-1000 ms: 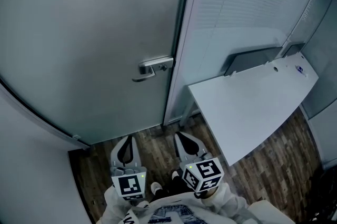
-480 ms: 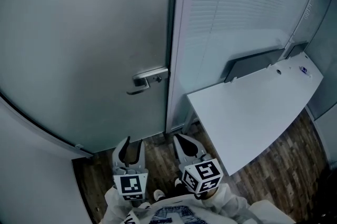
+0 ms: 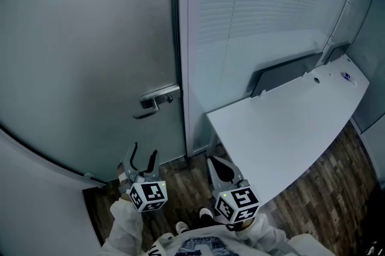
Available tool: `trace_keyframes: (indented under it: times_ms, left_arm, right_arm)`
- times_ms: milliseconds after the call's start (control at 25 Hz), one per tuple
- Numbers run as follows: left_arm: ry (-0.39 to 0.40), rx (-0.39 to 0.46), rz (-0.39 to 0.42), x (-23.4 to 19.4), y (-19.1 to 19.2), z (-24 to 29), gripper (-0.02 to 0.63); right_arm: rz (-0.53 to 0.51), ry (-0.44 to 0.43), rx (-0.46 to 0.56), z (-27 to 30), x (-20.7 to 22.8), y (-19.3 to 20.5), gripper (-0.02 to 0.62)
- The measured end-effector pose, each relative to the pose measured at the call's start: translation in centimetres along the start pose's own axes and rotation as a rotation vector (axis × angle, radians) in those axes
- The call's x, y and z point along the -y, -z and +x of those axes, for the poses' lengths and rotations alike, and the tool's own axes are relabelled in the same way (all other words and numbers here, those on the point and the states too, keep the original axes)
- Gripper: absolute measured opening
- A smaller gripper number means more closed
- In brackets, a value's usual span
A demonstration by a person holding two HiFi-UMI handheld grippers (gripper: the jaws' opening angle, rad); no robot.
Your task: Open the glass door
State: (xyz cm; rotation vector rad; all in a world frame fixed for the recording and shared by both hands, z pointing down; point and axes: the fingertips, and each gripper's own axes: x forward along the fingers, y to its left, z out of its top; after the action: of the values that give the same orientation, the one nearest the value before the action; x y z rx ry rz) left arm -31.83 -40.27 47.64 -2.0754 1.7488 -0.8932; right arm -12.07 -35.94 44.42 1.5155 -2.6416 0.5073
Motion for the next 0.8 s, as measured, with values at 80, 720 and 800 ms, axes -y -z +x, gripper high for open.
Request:
trace_keyframes:
  times_ms: [80,720,800]
  left_arm:
    - [-0.027,-0.013,0.109,-0.4,-0.1,1.5,0.291]
    - [-0.022,-0.166,0.492,-1.3,3.3,13.3,0.267]
    - [-0.018,-0.182,0.511,-1.3,3.7,14.1,0.257]
  right_arm:
    - [0.007,0.014,0.002,-0.2,1.2,-0.1,0.003]
    - [0.069,0.084,-0.001,-1.4,5.9,0.7,0.003]
    - [0.075,0.092,-0.003,-1.4,6.3,0.9,0.003]
